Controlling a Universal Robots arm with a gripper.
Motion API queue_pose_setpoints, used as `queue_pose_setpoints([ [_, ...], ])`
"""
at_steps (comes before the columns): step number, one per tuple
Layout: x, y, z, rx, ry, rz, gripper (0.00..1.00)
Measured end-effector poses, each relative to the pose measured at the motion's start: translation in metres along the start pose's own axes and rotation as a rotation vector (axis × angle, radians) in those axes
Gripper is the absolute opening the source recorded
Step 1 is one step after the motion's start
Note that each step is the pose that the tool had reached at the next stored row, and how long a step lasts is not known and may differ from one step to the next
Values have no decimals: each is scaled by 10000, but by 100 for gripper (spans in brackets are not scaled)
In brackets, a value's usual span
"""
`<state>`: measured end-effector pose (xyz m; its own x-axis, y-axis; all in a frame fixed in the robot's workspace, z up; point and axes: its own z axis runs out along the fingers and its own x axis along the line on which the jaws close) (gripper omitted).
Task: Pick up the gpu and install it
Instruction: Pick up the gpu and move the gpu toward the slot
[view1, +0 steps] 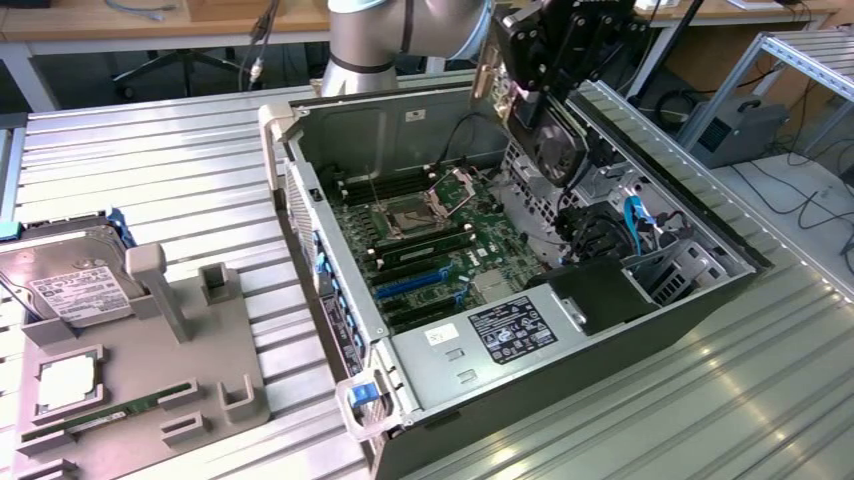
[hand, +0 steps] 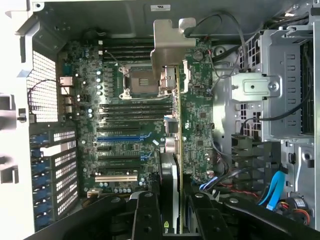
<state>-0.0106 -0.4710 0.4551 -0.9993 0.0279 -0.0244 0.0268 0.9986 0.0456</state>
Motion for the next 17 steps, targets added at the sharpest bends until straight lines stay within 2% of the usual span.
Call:
queue_pose_setpoints([
  [10, -222, 7, 6, 0, 0, 0, 27],
  [13, -351, 10, 9, -1, 0, 0, 27],
  [17, -458, 13, 12, 0, 0, 0, 27],
])
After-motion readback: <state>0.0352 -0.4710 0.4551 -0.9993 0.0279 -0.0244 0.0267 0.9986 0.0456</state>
